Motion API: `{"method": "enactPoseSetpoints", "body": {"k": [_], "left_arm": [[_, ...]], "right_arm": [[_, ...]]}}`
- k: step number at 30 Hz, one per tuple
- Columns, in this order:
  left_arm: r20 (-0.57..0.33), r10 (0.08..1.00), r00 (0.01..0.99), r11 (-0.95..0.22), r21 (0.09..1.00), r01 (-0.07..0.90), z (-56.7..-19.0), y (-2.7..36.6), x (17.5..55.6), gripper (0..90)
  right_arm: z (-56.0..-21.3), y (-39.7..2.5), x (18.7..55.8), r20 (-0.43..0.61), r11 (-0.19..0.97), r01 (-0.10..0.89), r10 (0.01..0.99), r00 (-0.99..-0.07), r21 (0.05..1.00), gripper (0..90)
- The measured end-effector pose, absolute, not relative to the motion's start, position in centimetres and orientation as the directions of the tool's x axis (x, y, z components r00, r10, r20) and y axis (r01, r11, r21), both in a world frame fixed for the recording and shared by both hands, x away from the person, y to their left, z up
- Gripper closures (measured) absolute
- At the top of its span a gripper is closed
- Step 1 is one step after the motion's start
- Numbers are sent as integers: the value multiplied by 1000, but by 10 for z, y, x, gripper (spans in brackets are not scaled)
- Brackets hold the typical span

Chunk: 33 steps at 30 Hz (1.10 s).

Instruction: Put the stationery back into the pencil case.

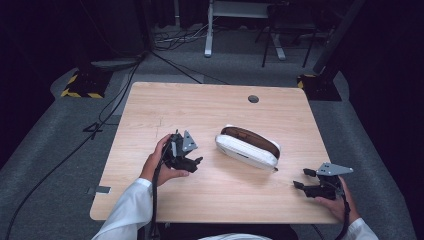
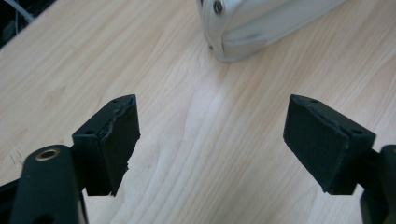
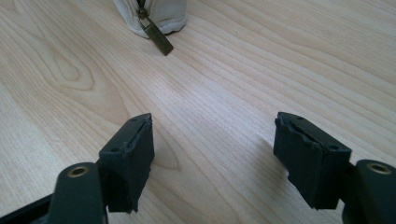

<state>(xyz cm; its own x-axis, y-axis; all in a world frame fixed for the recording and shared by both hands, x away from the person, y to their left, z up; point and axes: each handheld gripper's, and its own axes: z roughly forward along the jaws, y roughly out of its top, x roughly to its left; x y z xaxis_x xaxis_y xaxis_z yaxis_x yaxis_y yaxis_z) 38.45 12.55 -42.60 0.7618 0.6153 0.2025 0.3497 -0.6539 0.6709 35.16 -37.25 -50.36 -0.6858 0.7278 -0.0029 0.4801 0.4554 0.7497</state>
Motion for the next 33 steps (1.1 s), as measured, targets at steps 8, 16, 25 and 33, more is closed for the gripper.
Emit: {"method": "enactPoseSetpoints", "body": {"k": [8, 16, 25, 33], "left_arm": [[220, 615, 757, -676, 642, 363, -439, 147, 376, 163], [229, 637, 736, -676, 625, 390, -450, 168, 368, 164], [211, 691, 692, -637, 630, 444, -467, 193, 362, 168], [156, 733, 662, -600, 606, 522, -487, 215, 357, 166]], "right_arm": [[-504, -373, 352, -3, 455, 480, 728, -686, 750, 295], [-504, -373, 352, -3, 455, 480, 728, -686, 750, 295], [-504, -373, 352, -3, 455, 480, 728, -686, 750, 295], [-504, -373, 351, -3, 454, 481, 730, -684, 750, 294]]}}
